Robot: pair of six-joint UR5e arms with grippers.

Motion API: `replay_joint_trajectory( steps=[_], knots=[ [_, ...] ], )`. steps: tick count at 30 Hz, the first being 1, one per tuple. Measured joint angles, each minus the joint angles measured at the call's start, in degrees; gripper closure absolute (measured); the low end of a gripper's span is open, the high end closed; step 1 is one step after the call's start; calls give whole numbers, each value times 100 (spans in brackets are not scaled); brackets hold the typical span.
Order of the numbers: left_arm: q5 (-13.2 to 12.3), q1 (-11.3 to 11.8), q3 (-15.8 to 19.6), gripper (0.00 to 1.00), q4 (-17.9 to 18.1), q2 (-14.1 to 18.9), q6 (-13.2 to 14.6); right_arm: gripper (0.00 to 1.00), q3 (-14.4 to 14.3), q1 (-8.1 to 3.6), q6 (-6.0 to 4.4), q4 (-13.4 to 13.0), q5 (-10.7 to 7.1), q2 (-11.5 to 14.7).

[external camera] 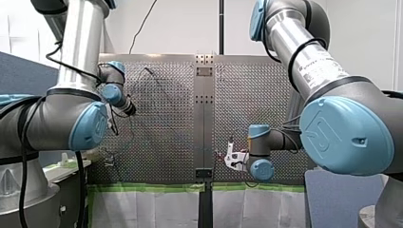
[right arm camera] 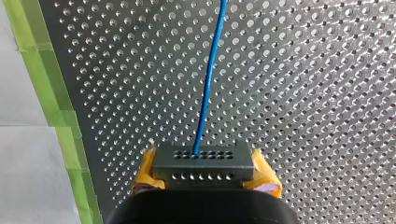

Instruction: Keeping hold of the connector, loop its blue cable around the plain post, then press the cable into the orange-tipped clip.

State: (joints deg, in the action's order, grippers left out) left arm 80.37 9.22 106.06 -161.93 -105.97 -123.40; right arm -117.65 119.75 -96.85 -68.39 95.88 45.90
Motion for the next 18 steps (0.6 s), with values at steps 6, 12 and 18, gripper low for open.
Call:
replay_joint_trajectory(
  steps=[6,12,18],
  knots=[
    [-93,175,323,5,336,272,-337,100,0,0,-2,-2,0,2],
    [-80,219,416,2,674,451,-675,100,1,0,-3,-5,-6,-1],
    [-71,239,421,2,990,467,-991,100,1,1,-5,-16,-29,-4]
  ],
)
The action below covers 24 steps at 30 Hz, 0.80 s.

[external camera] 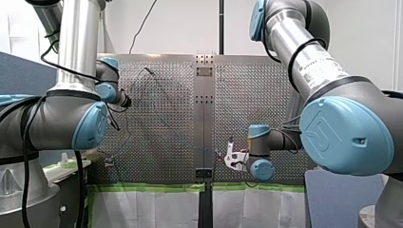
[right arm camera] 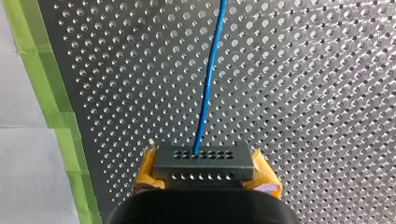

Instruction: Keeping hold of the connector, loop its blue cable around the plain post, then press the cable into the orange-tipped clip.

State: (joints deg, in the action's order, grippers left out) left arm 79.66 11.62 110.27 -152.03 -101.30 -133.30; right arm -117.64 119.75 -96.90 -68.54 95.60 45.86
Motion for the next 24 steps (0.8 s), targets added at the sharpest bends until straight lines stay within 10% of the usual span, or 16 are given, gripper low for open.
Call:
replay_joint_trajectory(
  steps=[24],
  knots=[
    [-117,-136,271,2,526,755,-1360,100,10,0,-15,13,-13,-1]
  ],
)
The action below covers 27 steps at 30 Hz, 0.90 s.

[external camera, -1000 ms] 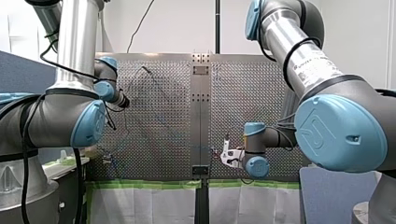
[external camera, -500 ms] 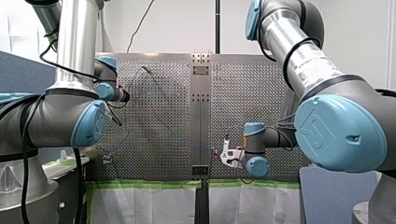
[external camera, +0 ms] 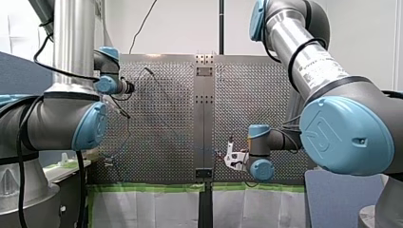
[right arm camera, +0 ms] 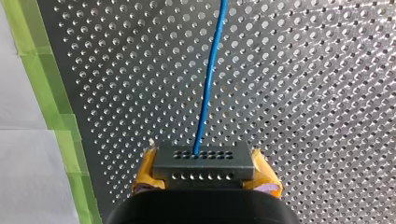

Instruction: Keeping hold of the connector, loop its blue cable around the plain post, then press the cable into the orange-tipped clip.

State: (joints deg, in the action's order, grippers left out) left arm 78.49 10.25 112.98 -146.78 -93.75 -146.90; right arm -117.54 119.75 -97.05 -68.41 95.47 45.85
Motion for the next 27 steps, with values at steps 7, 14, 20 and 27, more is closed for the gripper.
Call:
replay_joint_trajectory(
  steps=[7,14,20,27],
  knots=[
    [-137,-53,319,2,213,399,-399,100,2,0,-8,10,1,0],
    [-472,-179,680,2,570,688,-768,100,3,0,-8,3,1,0],
    [-584,-277,818,2,889,900,-1085,100,5,0,-5,2,0,1],
    [-460,-314,793,2,864,1231,-1341,100,6,-1,1,5,-1,1]
  ],
)
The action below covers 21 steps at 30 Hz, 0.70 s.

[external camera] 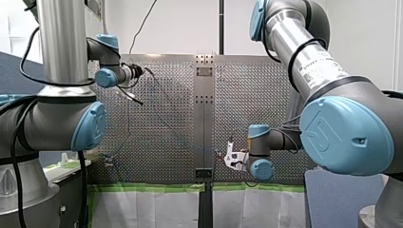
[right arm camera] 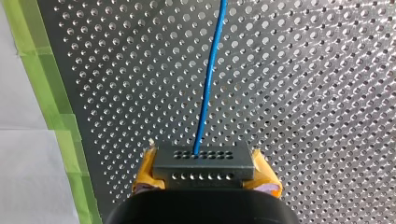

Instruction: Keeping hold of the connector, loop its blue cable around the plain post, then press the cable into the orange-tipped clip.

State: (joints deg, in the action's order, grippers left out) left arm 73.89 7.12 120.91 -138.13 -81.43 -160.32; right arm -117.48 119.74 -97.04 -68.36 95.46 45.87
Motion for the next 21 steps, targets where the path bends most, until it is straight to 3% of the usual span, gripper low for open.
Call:
replay_joint_trajectory(
  steps=[8,21],
  knots=[
    [384,-5,-381,2,-427,387,346,100,25,1,13,28,0,1],
    [1096,-264,-1096,2,-1143,425,1060,100,75,1,21,86,0,3]
  ],
)
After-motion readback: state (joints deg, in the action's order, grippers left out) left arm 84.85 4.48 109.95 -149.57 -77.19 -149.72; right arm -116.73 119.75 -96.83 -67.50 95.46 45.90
